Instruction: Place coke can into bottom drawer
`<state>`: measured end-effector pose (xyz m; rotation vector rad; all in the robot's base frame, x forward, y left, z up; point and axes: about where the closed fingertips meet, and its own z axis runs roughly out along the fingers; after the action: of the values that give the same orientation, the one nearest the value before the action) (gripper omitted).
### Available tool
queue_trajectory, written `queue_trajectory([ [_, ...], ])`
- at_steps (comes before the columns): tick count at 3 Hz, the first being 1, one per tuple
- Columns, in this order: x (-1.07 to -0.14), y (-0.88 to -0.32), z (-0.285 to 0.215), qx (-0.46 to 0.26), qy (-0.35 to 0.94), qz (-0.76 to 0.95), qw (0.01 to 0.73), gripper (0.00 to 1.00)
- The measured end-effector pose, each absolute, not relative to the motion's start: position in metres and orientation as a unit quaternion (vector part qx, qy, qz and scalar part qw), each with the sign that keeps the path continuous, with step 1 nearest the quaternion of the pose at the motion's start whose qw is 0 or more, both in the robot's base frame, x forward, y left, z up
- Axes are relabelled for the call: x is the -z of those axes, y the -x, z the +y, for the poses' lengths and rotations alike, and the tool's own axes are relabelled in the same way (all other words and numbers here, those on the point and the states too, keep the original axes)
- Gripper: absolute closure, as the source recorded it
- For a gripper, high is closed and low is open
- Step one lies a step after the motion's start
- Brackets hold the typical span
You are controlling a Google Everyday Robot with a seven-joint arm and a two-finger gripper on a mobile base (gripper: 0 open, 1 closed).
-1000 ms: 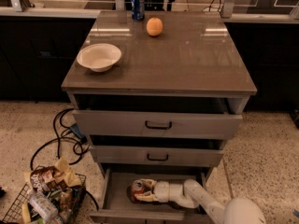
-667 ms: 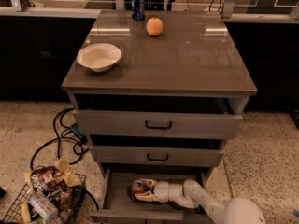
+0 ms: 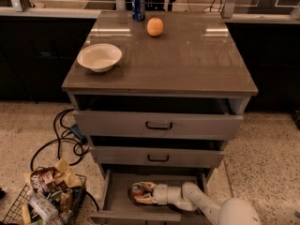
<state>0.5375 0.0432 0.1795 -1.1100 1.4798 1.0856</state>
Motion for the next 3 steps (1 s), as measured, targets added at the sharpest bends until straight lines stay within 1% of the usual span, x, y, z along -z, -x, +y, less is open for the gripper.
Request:
queue_trajectory([
  [1, -0.1799, -0.5365, 0.0459, -0.446, 0.455, 0.605, 0.478, 0.74],
  [3, -0.1799, -0.5348, 0.0501, -0.449, 0.455, 0.603, 0.477, 0.27],
])
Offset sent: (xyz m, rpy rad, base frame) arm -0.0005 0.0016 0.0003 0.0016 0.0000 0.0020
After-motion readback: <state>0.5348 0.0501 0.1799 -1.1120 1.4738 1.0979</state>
